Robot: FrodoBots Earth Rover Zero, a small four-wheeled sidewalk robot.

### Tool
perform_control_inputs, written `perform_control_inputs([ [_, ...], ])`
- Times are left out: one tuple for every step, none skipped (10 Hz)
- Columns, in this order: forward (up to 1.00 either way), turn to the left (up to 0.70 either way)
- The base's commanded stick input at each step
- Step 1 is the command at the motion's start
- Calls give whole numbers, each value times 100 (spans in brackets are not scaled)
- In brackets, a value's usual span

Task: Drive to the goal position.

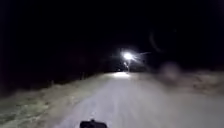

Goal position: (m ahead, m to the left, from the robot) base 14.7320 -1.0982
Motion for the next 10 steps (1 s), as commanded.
perform_control_inputs([
  [100, -8],
  [100, -12],
  [100, -6],
  [100, 0],
  [100, 0],
  [100, -2],
  [100, -3],
  [100, -8],
  [100, -13],
  [100, -11],
])
